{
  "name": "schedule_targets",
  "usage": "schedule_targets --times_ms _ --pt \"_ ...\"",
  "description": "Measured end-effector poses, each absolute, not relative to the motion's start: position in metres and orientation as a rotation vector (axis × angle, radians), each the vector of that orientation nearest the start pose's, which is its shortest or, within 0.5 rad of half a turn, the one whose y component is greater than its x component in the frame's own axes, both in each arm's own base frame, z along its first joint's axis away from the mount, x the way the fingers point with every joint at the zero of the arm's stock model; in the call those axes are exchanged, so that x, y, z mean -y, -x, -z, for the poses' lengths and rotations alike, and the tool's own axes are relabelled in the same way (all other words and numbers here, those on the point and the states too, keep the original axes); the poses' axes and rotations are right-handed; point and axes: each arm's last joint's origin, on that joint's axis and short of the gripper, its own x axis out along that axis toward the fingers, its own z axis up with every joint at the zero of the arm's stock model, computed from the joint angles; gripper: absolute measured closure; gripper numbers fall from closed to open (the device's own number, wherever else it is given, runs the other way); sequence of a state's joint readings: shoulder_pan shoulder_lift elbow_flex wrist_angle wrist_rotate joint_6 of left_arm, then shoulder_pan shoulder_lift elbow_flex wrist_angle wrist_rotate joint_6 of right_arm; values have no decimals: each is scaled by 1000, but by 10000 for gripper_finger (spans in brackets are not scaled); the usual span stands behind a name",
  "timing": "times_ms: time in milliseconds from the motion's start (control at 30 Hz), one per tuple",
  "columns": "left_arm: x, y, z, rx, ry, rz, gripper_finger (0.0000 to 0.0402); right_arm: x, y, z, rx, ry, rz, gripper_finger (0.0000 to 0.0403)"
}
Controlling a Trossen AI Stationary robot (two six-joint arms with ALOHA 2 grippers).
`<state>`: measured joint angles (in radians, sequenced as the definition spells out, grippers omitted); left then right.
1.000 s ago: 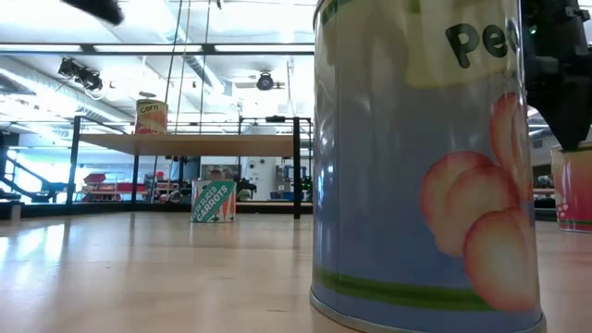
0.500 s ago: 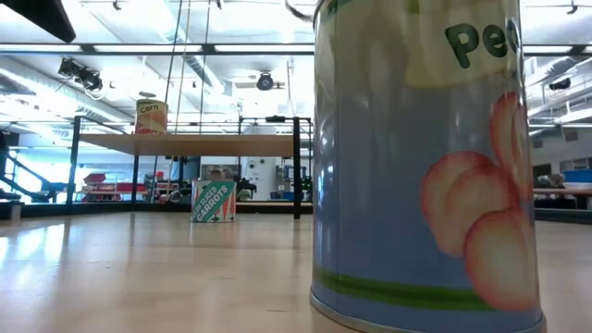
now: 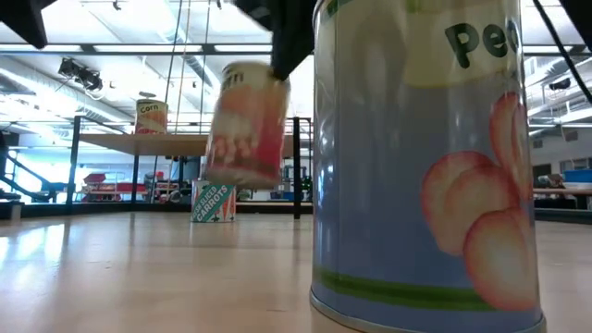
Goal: Pick and place cans onto a shelf
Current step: Put the large canned corn on the shelf
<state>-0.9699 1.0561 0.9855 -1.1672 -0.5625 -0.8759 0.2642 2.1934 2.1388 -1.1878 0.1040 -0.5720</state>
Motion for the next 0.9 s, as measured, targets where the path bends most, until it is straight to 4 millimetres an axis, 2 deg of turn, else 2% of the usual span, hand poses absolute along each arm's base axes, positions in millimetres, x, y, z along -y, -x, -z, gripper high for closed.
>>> schedule_targets --times_ms 200,367,500,667,767,900 --pt "131 -113 -291 -903 -87 -28 54 -119 -455 -244 -1147 931 -620 402" --pt "127 -123 -292 -846 -129 -68 54 -120 -459 -238 -1126 1051 -644 397" --pt "125 -133 -295 -808 -111 -73 54 -120 -460 -238 -1102 1077 -671 375" --pt "122 -147 -299 -745 -130 -70 50 -122 -461 -238 -1076 1081 -699 320" --pt "120 -157 -299 -736 -153 -76 49 -126 -458 -246 -1076 1041 -644 279" --pt "120 -176 -293 -733 -145 -100 48 -135 -430 -281 -1147 820 -503 231"
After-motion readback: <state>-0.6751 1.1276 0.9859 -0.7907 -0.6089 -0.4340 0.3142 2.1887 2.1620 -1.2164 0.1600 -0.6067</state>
